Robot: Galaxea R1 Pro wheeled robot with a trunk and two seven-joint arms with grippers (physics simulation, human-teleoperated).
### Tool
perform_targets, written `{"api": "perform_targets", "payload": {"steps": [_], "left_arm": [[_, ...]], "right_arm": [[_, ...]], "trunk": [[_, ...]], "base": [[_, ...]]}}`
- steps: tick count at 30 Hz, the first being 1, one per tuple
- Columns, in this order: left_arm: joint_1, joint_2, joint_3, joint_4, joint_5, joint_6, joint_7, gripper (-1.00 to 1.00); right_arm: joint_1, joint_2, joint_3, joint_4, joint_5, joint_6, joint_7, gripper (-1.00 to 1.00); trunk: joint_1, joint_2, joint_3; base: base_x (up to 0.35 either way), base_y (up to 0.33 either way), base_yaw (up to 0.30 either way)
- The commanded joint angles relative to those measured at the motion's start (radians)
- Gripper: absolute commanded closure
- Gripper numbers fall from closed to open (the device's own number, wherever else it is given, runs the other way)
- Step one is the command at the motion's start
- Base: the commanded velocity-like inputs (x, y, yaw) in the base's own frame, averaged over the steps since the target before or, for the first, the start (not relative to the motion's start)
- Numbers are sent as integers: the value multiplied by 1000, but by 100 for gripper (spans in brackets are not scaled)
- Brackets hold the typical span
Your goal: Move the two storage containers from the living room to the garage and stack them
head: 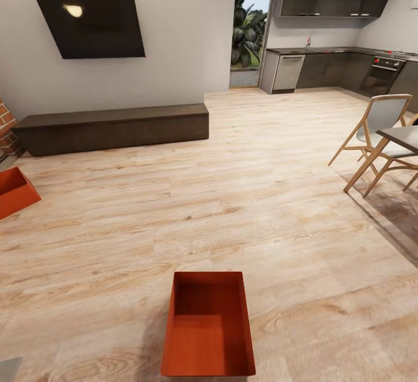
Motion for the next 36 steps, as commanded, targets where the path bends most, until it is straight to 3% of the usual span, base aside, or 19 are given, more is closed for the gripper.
{"api": "perform_targets", "payload": {"steps": [1, 36], "left_arm": [[0, 0, 0, -1, 8, 1, 0, -100], [0, -1, 5, -1, 11, 1, 2, -100]], "right_arm": [[-1, 0, 9, 1, -10, -4, -1, -100], [-1, 1, 7, 2, -17, -3, 7, -100]], "trunk": [[0, 0, -1], [0, 0, -1]], "base": [[0, 0, 0], [0, 0, 0]]}}
